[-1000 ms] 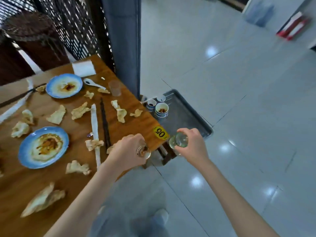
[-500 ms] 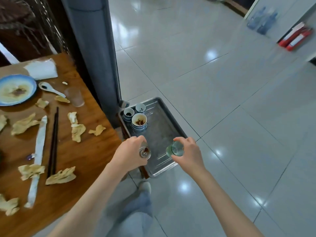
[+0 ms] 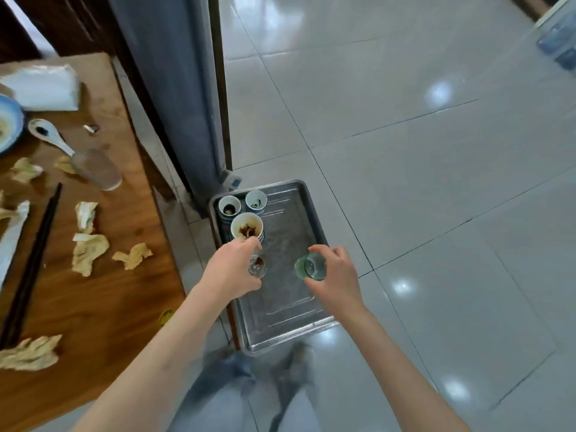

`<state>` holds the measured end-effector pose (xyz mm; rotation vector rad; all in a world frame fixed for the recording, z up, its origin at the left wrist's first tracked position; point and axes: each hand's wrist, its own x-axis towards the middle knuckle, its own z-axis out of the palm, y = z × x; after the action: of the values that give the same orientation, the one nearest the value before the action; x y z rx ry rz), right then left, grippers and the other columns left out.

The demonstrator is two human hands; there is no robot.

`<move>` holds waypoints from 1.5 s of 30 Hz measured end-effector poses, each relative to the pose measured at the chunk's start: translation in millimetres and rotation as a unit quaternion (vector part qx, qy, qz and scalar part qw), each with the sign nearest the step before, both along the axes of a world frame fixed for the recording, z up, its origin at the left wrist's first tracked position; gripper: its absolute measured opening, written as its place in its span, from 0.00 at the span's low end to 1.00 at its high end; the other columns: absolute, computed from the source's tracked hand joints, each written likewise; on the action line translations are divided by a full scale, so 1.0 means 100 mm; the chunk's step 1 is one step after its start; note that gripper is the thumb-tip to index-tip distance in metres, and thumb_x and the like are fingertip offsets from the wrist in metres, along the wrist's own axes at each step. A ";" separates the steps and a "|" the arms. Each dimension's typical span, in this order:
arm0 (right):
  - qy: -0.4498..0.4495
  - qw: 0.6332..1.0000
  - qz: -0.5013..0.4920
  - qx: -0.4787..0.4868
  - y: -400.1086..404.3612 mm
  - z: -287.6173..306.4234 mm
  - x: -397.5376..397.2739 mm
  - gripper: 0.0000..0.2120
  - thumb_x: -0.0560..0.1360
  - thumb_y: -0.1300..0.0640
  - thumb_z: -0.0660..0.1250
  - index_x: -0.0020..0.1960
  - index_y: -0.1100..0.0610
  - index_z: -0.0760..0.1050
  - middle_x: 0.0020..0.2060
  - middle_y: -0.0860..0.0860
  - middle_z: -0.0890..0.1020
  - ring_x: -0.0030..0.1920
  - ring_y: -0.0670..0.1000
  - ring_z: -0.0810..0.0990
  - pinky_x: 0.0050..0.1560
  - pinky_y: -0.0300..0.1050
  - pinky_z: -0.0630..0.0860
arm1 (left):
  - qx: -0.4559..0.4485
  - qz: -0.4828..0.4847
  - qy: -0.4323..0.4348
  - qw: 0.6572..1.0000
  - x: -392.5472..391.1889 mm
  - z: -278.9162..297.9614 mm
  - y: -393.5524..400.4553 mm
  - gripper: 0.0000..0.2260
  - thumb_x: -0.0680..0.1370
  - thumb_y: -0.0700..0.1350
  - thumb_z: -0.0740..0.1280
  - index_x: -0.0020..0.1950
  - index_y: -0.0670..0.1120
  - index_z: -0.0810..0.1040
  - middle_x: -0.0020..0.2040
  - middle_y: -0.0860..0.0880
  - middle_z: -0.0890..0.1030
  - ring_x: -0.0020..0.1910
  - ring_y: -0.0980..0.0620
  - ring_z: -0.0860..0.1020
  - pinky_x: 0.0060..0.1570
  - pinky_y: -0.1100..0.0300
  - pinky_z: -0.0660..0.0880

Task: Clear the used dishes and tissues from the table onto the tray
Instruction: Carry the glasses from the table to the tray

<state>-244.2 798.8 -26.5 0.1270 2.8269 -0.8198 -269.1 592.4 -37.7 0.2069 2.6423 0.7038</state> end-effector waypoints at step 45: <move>-0.090 0.961 0.262 0.013 -0.31 -2.73 -1.03 0.24 0.67 0.59 0.73 0.62 0.52 0.71 0.52 0.52 0.71 0.52 0.54 0.74 0.45 0.43 0.73 | -0.101 0.229 -0.056 0.967 -0.31 -2.54 0.29 0.20 0.68 0.42 0.73 0.57 0.47 0.72 0.50 0.48 0.76 0.51 0.48 0.75 0.46 0.58 0.74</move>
<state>-347.5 768.1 -299.9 -0.4965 2.5127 -0.6097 -300.4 621.6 -291.5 -0.5018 2.6463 0.5519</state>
